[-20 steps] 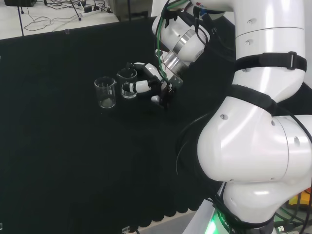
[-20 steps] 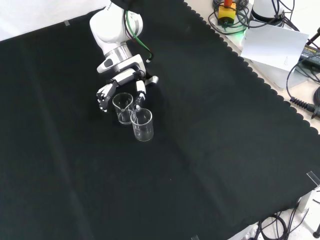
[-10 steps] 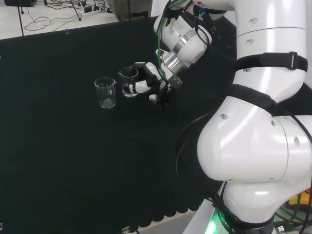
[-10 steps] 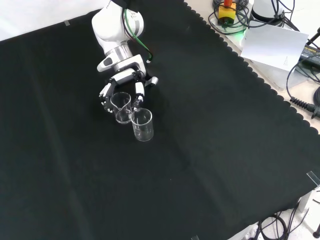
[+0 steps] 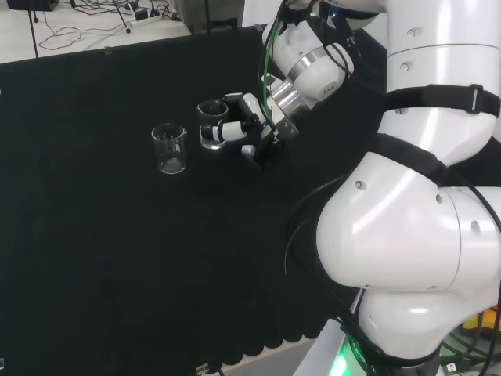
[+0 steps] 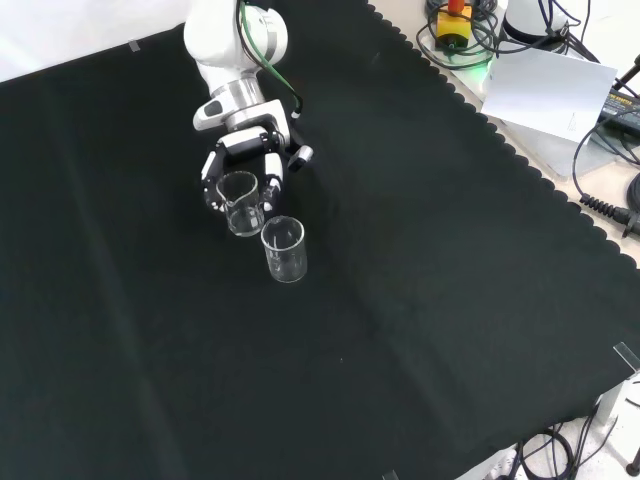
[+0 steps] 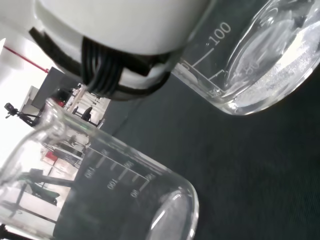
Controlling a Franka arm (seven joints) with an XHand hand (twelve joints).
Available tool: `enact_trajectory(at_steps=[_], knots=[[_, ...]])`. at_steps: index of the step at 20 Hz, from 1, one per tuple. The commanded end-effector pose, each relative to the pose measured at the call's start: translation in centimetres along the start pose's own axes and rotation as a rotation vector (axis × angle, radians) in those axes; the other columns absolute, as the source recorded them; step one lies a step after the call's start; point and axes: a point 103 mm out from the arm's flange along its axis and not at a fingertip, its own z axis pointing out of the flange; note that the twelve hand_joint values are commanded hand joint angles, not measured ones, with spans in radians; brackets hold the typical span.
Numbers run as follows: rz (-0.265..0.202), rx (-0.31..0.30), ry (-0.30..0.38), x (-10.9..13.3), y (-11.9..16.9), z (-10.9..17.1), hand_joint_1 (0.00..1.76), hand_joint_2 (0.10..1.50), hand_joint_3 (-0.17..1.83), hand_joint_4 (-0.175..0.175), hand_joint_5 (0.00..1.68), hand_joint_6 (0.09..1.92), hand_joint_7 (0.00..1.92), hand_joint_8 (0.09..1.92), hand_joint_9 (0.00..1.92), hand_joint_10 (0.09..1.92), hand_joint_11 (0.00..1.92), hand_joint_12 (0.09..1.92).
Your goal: Pick up the beaker on the right.
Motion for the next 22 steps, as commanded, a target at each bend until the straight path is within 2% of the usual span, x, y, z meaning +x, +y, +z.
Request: enact_trajectory(at_steps=[1, 4, 7, 13, 21, 22], knots=[[-0.063, 0.057, -0.087, 1.7, 0.1, -3.8, 1.41, 0.69, 0.66, -0.175, 1.11, 0.93, 1.17, 0.94, 1.15, 0.87, 0.98, 0.84], [-0.077, 0.091, -0.151, 2.5, -0.1, -5.4, 1.41, 0.67, 0.71, -0.175, 1.11, 0.95, 1.17, 0.97, 1.15, 0.89, 0.98, 0.83], [-0.066, 0.117, -0.185, 2.9, -0.7, -6.5, 1.42, 0.65, 0.74, -0.175, 1.10, 0.97, 1.16, 0.98, 1.15, 0.91, 0.98, 0.83], [-0.040, 0.167, -0.238, 3.4, -2.2, -7.2, 1.42, 0.64, 0.78, -0.175, 1.10, 0.99, 1.15, 0.99, 1.16, 0.96, 1.00, 0.83], [-0.055, 0.220, -0.306, 5.6, -3.4, -7.5, 1.42, 0.62, 0.81, -0.175, 1.10, 1.00, 1.15, 0.99, 1.17, 0.98, 1.01, 0.82], [-0.057, 0.225, -0.312, 5.9, -3.5, -7.5, 1.37, 0.61, 0.83, -0.175, 1.11, 1.01, 1.16, 0.99, 1.23, 0.98, 1.01, 0.83]])
